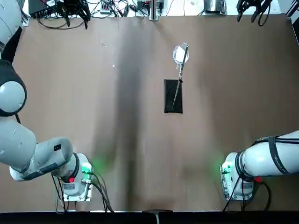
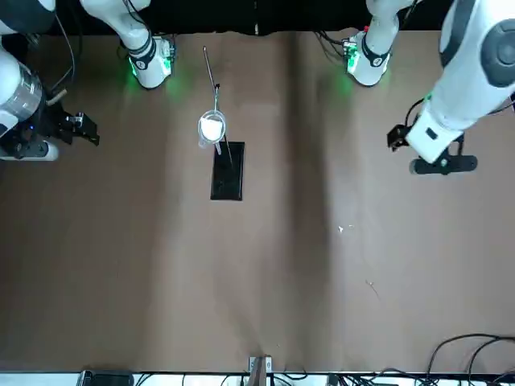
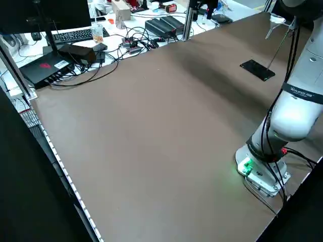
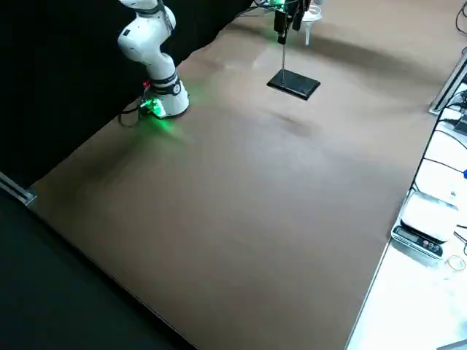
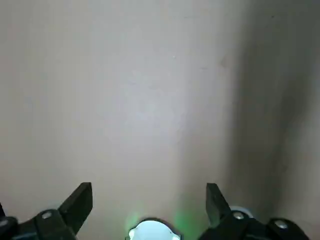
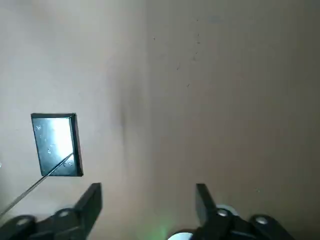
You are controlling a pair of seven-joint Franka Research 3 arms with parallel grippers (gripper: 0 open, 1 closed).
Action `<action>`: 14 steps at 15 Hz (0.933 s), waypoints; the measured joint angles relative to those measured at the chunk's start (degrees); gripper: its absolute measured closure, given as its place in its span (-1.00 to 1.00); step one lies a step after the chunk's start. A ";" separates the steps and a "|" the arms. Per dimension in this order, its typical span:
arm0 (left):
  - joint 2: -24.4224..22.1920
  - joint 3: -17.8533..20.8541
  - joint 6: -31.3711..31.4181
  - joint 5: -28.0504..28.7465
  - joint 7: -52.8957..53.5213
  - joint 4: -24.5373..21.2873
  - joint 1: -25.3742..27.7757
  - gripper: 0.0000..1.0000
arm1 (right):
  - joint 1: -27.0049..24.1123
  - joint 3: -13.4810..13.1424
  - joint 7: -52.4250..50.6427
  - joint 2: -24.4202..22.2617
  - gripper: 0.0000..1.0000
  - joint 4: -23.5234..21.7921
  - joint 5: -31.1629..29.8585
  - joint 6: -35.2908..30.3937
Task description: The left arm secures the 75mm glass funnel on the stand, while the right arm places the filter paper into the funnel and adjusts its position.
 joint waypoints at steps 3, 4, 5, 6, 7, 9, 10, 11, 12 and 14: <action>0.00 0.06 -0.62 -0.13 -0.69 0.00 1.97 -1.00 | -0.11 -0.11 -0.01 -0.06 -1.00 0.16 -0.33 0.29; 0.00 0.02 -2.37 -0.13 -1.32 -0.01 2.01 -1.00 | -0.16 -0.22 -0.04 -0.08 -1.00 0.20 -0.38 0.46; 0.00 -0.13 -4.05 -0.13 -1.72 -0.01 1.94 -1.00 | -0.19 -0.34 -0.08 -0.09 -1.00 0.27 -0.44 0.58; 0.00 -0.29 -5.01 -0.13 -1.96 -0.01 1.84 -1.00 | -0.24 -0.47 -0.58 -0.11 -1.00 0.29 -0.48 0.58; 0.00 -0.38 -5.45 -0.13 -2.14 -0.01 1.75 -1.00 | -0.49 -0.56 -2.43 -0.13 -1.00 0.29 -0.58 0.56; 0.00 -0.30 -5.63 -0.13 -2.33 0.01 1.81 -1.00 | -2.12 -0.82 -8.02 -0.18 -1.00 0.29 -0.64 0.49; -0.01 -0.18 -5.63 -0.13 -2.33 0.13 2.00 -1.00 | -2.94 -0.99 -8.81 -0.19 -1.00 0.29 -0.61 0.51; -0.04 -0.13 -5.63 -0.13 -2.34 0.27 2.43 -1.00 | -3.42 -1.05 -8.82 -0.20 -1.00 0.29 -0.59 0.51; -0.04 -0.12 -5.63 -0.13 -2.34 0.45 2.99 -1.00 | -3.52 -1.04 -8.80 -0.20 -1.00 0.29 -0.59 0.51; -0.05 0.06 -5.41 -0.13 -2.34 1.35 4.24 -1.00 | -3.43 -0.51 -8.70 -0.20 -1.00 0.29 -0.59 0.51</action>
